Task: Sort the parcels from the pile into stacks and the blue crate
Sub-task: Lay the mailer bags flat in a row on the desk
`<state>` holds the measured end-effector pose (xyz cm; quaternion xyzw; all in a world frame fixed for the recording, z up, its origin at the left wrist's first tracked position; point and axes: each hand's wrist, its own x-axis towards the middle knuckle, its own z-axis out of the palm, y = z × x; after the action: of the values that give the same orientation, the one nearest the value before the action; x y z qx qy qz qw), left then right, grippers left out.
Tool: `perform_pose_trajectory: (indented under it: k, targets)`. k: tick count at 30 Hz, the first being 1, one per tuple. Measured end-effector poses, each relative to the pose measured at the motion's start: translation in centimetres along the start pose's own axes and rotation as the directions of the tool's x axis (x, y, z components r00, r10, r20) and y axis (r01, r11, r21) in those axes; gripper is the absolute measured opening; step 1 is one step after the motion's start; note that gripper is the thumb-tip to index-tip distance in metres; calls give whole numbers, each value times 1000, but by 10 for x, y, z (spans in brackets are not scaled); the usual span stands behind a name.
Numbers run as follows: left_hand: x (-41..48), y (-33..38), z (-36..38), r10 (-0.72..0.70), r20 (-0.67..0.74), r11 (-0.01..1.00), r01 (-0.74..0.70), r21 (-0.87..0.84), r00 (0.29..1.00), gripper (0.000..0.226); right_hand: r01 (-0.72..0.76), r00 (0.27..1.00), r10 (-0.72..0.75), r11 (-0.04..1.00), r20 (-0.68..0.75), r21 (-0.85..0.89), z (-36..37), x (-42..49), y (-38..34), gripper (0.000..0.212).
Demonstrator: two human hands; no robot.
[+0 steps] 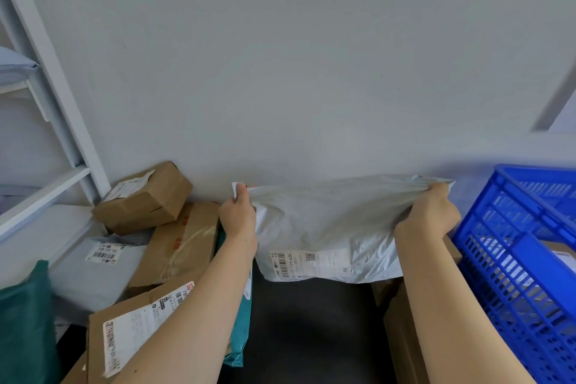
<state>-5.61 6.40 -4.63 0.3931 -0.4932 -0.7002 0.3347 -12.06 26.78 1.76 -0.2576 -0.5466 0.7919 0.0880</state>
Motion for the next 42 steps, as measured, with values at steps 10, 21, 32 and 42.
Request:
perform_pose_trajectory:
  k: [10,21,32,42]
  targets:
    - [12,29,-5,128,72,991,-130,27,989,31,55,995,-39,982,91,-183,-4,7,7,36]
    - [5,33,3,198,213,961,-232,150,957,37,899,422,-169,207,891,-387,3,-10,36,89]
    - [-13,23,19,201,396,949,-278,147,896,38,911,412,12,-44,911,-411,9,-16,82,119]
    - [-46,10,47,209,654,794,-517,321,727,42,784,582,-33,290,813,-549,-6,0,93,98]
